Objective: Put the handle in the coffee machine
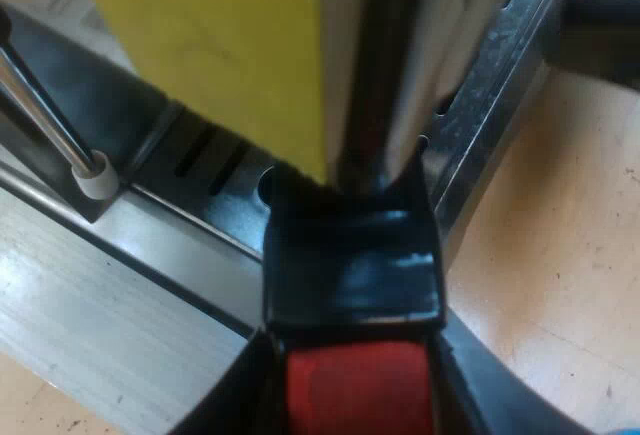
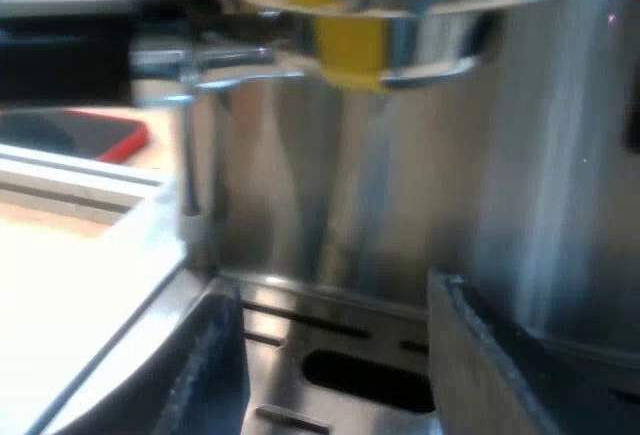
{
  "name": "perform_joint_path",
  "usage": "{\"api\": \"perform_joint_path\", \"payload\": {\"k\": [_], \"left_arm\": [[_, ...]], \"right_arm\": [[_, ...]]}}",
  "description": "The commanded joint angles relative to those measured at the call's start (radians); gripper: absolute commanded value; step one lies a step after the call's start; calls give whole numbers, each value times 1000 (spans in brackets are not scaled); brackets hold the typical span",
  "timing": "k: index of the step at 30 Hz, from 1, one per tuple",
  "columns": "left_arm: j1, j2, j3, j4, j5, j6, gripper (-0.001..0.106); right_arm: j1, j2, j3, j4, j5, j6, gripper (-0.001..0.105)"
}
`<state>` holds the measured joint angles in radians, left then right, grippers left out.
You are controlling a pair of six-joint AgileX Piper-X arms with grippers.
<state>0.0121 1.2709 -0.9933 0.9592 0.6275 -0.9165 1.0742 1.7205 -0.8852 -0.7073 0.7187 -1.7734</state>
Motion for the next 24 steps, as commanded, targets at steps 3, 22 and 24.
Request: {"api": "perform_joint_path", "payload": {"k": [3, 22, 24], "left_arm": [[0, -17, -24, -14, 93, -2, 0], [0, -17, -24, -14, 97, -2, 0], [0, -17, -24, -14, 97, -2, 0]], "right_arm": [[-67, 9, -7, -12, -93, -12, 45], [-104, 218, -102, -273, -85, -74, 62], [-102, 235, -139, -266, -20, -85, 62]]}}
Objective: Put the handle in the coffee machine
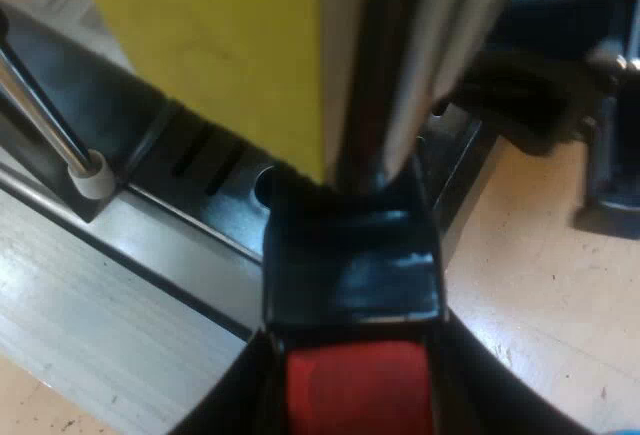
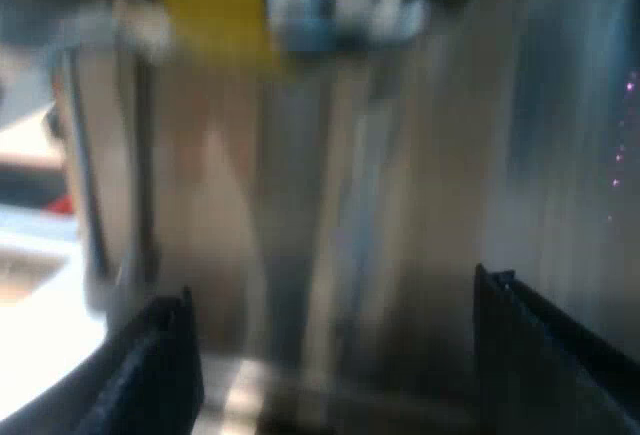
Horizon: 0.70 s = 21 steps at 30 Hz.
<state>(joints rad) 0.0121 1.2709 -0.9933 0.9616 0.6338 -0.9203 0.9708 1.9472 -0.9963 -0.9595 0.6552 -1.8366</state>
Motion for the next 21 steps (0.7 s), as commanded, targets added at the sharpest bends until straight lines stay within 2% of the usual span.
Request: {"api": "perform_joint_path", "payload": {"k": [1, 9, 13, 21], "left_arm": [[0, -17, -24, -16, 91, 2, 0], [0, -17, -24, -16, 91, 2, 0], [0, -17, -24, -16, 91, 2, 0], [0, -17, -24, -16, 100, 2, 0]], "right_arm": [[1, 12, -36, -14, 55, -23, 62], [1, 47, -101, -16, 93, -23, 60], [1, 47, -103, -77, 88, -29, 45], [17, 47, -107, -114, 69, -38, 51]]}}
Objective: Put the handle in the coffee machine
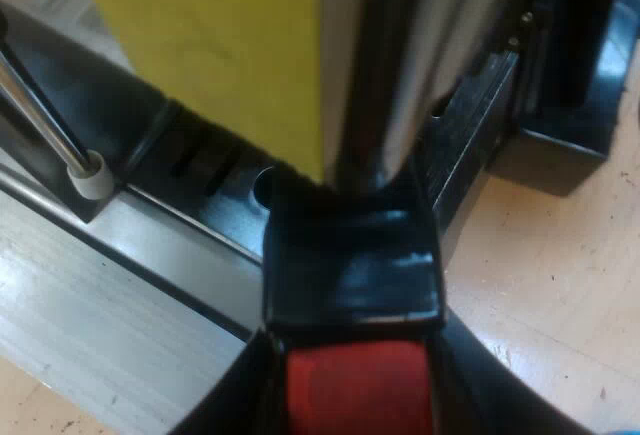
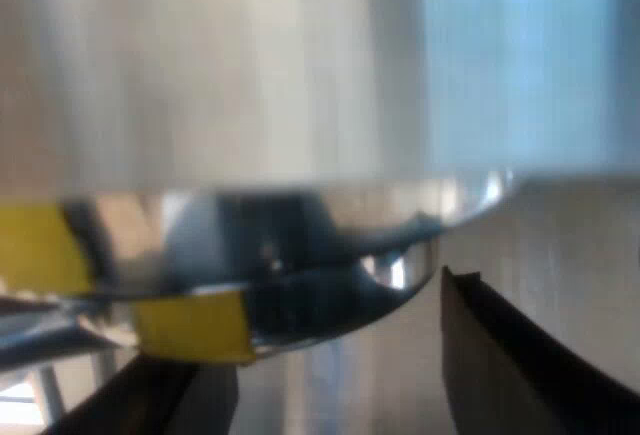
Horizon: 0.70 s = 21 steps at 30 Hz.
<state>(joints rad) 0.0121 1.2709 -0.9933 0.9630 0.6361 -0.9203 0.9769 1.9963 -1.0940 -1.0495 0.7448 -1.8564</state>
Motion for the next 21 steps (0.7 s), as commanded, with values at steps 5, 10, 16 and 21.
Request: {"api": "perform_joint_path", "payload": {"k": [5, 10, 16, 21], "left_arm": [[0, -17, -24, -13, 97, 2, 0], [0, -17, -24, -6, 97, 2, 0], [0, -17, -24, 3, 97, 4, 0], [0, -17, -24, 4, 104, 4, 0]], "right_arm": [[15, -2, -9, -24, -23, -19, 38], [15, -2, -9, -35, -23, -34, 35], [15, -2, -9, -39, -42, -34, 41], [8, -2, -9, -39, -50, -34, 41]]}}
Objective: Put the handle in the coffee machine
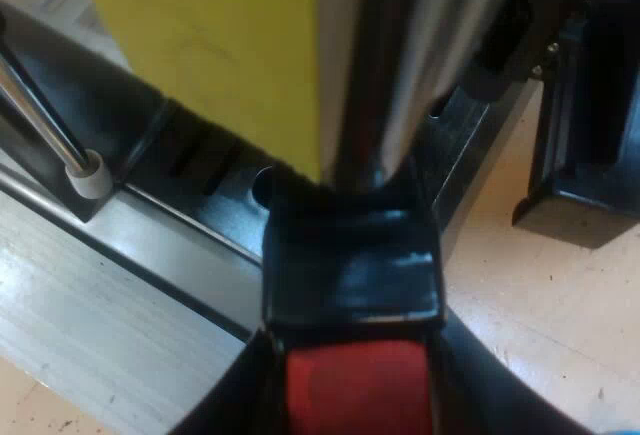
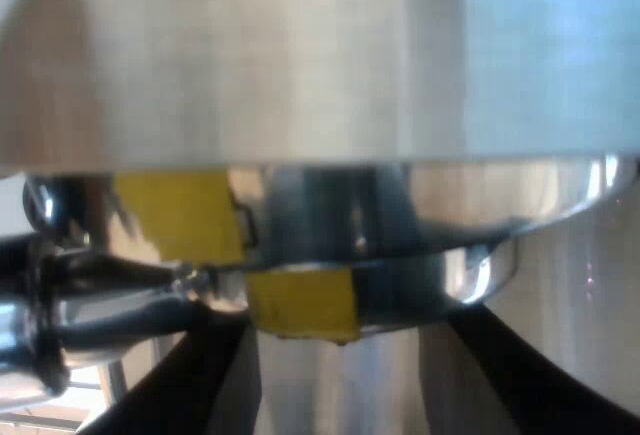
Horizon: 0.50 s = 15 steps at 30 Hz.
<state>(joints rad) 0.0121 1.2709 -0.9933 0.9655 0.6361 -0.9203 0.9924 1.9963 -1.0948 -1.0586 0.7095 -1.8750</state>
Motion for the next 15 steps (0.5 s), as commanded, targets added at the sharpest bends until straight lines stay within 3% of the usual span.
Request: {"api": "perform_joint_path", "payload": {"k": [1, 15], "left_arm": [[0, -17, -24, 1, 104, 4, 0], [0, -17, -24, 3, 104, 4, 0]], "right_arm": [[-8, -2, -8, -30, -14, -16, 41], [-15, -2, -89, -25, 0, -74, 41]]}}
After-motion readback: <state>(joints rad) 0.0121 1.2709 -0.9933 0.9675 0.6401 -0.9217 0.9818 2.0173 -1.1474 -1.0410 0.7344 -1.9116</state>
